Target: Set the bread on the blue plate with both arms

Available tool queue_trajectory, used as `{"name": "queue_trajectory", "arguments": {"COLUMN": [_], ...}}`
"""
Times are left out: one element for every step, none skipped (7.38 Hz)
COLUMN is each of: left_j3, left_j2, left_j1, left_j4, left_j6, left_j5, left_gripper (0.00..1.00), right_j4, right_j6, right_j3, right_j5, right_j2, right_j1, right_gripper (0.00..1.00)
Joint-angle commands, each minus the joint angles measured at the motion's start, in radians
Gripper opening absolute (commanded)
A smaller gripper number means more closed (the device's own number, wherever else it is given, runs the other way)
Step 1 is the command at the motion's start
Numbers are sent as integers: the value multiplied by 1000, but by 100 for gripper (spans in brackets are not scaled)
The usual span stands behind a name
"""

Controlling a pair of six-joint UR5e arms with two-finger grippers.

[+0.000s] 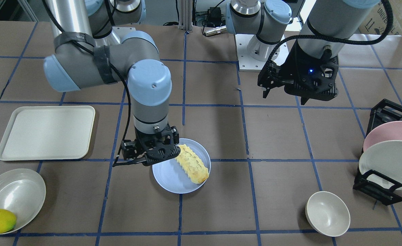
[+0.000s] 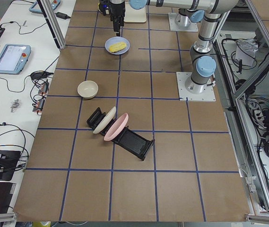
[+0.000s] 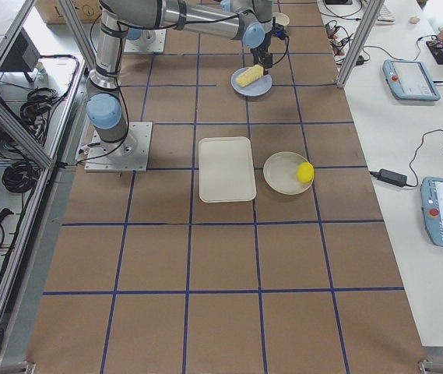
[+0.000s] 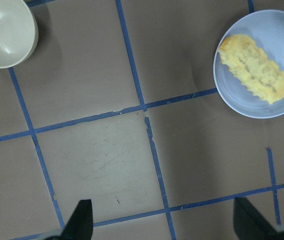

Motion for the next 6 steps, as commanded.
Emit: {"name": "queue_trajectory", "arguments": {"left_j3": [-2, -1, 1, 7, 15, 15], "left_j2": [-7, -9, -4, -9, -18, -18], "left_j1": [5, 5, 5, 5, 5, 3], "left_j4": [-2, 0, 0, 0, 0, 0], "left_j6": [-11, -11, -12, -14, -14, -14], "left_j5": [-3, -2, -2, 0, -2, 0], "left_gripper": [100, 100, 100, 100, 100, 100], "right_j4": [143, 313, 431, 466, 471, 471], "right_j6": [-141, -164, -212, -217, -214, -212], "right_j3": [134, 145, 136, 146, 172, 191], "right_j5": [14, 56, 66, 66, 84, 122], "right_j2": [-293, -409, -479, -513, -519, -533], "right_j1": [-154, -241, -318, -350, -352, -349], "right_gripper": [100, 100, 100, 100, 100, 100]}}
